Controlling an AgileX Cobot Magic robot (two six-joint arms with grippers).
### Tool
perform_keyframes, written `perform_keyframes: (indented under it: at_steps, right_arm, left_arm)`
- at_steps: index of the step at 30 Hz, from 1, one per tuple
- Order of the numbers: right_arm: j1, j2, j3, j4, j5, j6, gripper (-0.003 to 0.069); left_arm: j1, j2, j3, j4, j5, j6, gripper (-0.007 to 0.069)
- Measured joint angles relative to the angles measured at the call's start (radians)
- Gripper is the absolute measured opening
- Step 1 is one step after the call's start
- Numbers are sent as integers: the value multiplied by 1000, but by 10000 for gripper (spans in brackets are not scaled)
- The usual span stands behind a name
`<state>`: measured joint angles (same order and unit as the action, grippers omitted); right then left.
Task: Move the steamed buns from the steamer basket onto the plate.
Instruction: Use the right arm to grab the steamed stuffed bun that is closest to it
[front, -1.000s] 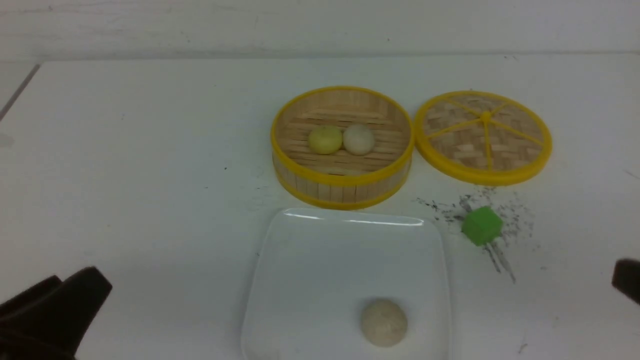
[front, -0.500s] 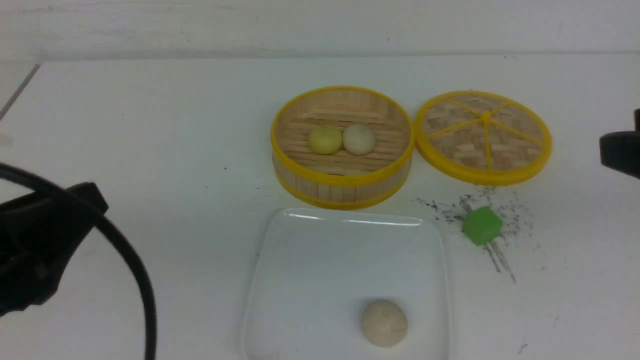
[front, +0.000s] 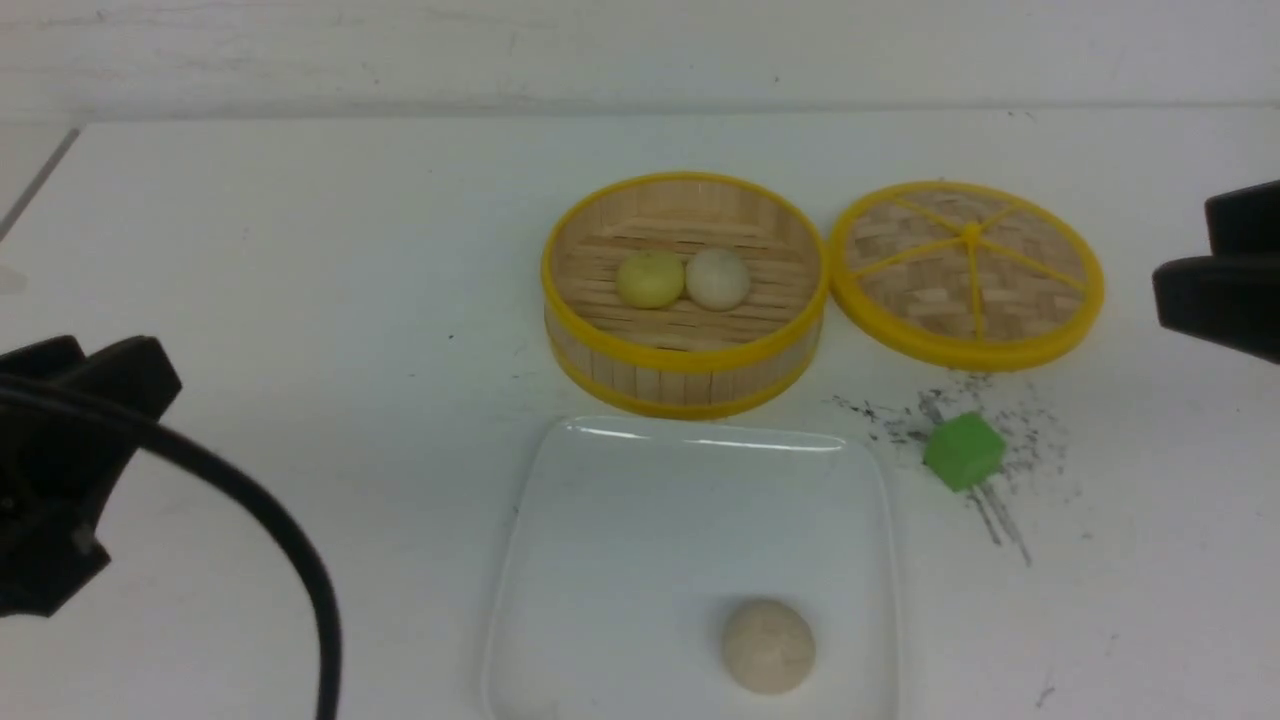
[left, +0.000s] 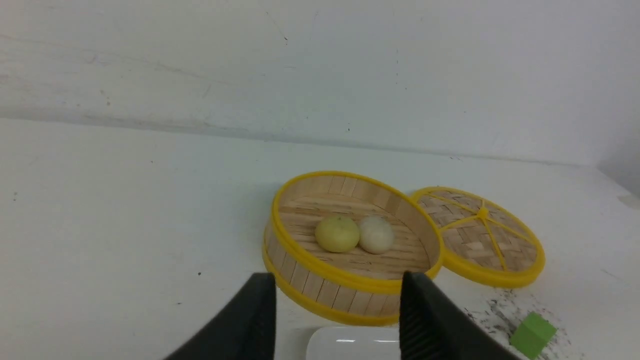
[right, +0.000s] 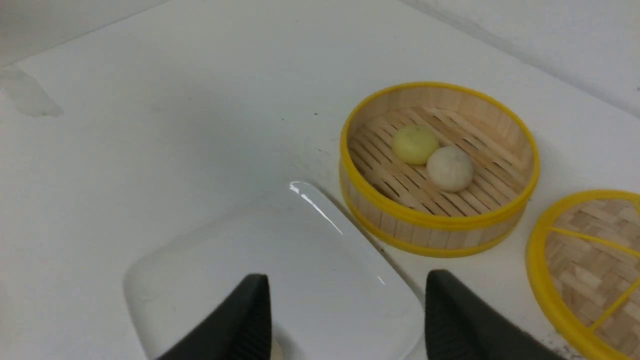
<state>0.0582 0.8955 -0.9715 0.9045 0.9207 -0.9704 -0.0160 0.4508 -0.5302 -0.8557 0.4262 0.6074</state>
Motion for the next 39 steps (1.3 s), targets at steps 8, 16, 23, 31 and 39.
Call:
perform_keyframes:
  at_steps: [8,16,23,31,39]
  right_arm:
    - [3,122,-16,19,32,7,419]
    - [81,361,-181,-60,17,-23,419]
    - [159,629,-390,-147,-42,-12,419]
    - [159,871,-526,-258,-36,-16,419]
    - [159,1038,-781,-384,55,80,419]
  left_arm:
    - [0,20,0,5,8,4,358]
    - [0,130,0,5,35,8,358]
    - [0,159,0,-12,16,97,358]
    - [0,159,0,-16,16,106,358]
    - [0,159,0,-14,20,109,358]
